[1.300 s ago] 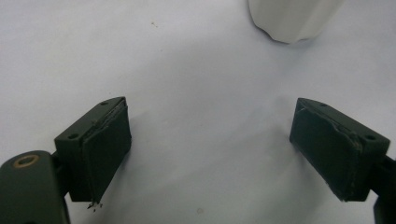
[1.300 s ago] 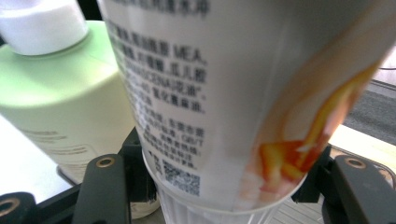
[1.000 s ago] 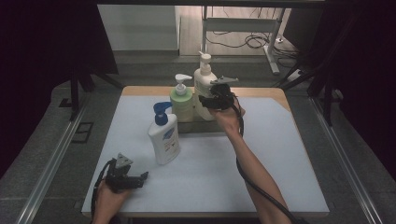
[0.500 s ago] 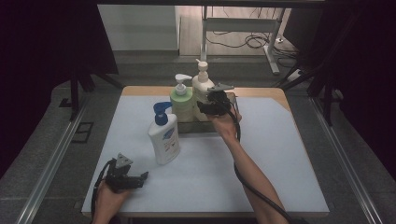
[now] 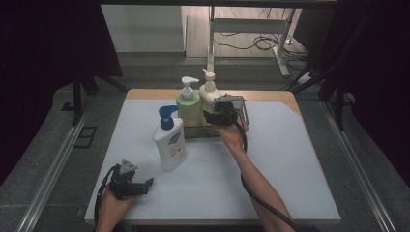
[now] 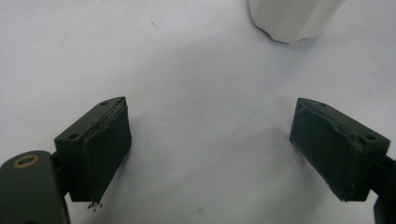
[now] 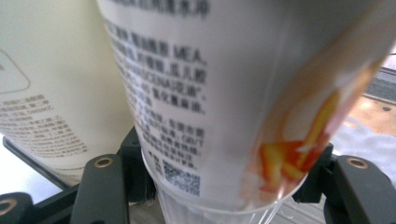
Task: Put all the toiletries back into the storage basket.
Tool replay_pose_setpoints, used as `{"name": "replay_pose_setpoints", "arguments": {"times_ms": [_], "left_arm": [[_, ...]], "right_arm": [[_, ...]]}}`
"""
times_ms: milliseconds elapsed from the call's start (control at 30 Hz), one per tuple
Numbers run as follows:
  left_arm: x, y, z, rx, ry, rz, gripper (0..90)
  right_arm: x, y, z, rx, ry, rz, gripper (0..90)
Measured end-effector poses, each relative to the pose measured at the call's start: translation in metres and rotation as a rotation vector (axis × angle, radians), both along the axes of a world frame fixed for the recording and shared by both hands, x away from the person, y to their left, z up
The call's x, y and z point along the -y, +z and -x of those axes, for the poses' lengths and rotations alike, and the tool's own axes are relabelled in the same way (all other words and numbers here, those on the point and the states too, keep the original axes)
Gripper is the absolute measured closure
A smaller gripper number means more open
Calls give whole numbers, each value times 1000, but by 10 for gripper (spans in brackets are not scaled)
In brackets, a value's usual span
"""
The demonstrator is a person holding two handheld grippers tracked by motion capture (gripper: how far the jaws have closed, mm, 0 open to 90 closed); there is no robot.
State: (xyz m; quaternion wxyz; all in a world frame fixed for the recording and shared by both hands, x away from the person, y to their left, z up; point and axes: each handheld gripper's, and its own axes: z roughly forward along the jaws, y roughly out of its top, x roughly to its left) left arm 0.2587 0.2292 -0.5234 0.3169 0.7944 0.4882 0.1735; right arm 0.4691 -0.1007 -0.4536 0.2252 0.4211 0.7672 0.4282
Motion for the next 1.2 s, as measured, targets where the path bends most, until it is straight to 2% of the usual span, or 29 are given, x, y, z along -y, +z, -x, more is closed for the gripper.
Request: {"name": "replay_pose_setpoints", "arguments": {"times_ms": [300, 633, 933, 1000, 1200], "left_arm": [[0, 0, 0, 0, -1, 0, 122], [0, 0, 0, -1, 0, 0, 122], [0, 0, 0, -1, -1, 0, 122], [0, 0, 0, -1, 0, 0, 122], [0, 0, 0, -1, 0, 0, 122]], "right_arm": [[-5, -9, 10, 16, 10, 12, 364], [-1, -7, 12, 15, 46, 31, 335], [16, 3, 23, -2, 81, 16, 358], [23, 7, 28, -13, 95, -14, 372], [34, 13, 33, -29, 110, -7, 407]]}}
